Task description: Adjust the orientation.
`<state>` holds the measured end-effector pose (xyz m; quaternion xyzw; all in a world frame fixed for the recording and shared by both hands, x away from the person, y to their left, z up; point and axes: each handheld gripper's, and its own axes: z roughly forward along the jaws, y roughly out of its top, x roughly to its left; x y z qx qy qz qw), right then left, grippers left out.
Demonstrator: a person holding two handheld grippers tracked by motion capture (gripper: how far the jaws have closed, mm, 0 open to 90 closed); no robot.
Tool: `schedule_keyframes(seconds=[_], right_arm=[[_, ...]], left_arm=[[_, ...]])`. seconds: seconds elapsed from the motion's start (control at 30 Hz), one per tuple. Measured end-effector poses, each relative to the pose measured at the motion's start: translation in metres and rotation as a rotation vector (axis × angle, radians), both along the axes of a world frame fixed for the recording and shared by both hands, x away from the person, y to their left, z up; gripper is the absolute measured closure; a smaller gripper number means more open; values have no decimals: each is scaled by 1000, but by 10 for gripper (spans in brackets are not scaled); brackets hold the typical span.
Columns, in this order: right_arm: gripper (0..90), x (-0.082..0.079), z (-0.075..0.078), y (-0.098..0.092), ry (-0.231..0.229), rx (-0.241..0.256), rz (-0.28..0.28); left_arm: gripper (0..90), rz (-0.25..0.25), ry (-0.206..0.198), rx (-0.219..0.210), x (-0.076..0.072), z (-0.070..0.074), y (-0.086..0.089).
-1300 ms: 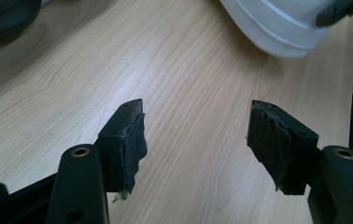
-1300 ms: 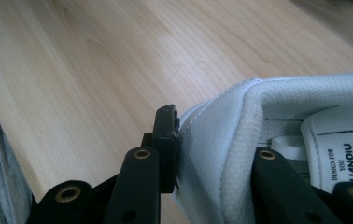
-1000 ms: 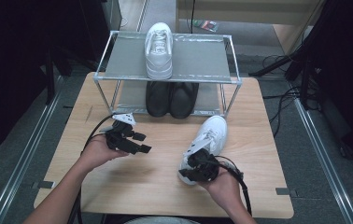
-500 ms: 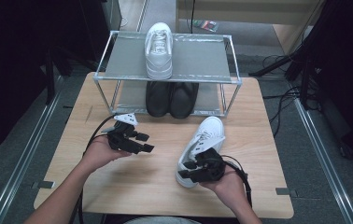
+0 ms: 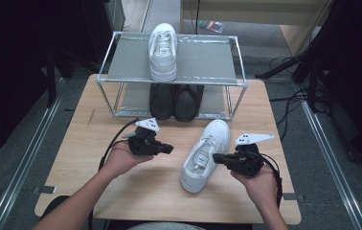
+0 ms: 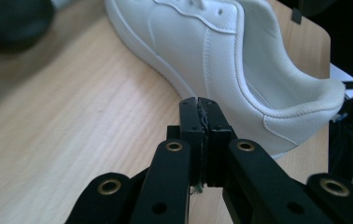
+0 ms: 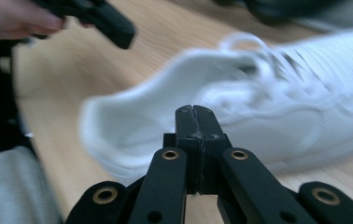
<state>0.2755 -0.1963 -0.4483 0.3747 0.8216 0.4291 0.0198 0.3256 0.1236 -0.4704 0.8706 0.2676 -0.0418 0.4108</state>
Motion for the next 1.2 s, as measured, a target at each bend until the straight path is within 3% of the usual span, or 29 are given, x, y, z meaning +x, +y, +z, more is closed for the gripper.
schedule_keyframes(seconds=[0.07,0.17,0.27,0.47,0.57,0.87,1.07,1.2], right_arm=[[900,7,-12,-6,17,-40,-59],[900,12,-19,-9,28,-53,-89],[900,18,-25,-11,56,-7,-111],[900,21,-30,-6,51,-7,-104],[900,22,-31,-8,54,-4,-90],[900,29,-32,-9,76,5,-63],[900,35,-32,-8,93,4,-44],[900,39,-32,-6,96,-2,-35]], left_arm=[[899,-11,9,10,0,-4,-10],[899,-35,12,21,-2,-9,-23],[897,-50,11,35,-5,-13,-34],[900,-42,38,10,-7,-15,-35],[900,-35,22,14,-12,-14,-38],[900,-65,26,4,-26,-15,-44],[900,-45,46,-26,-32,-18,-44],[900,-46,39,-25,-36,-19,-45]])
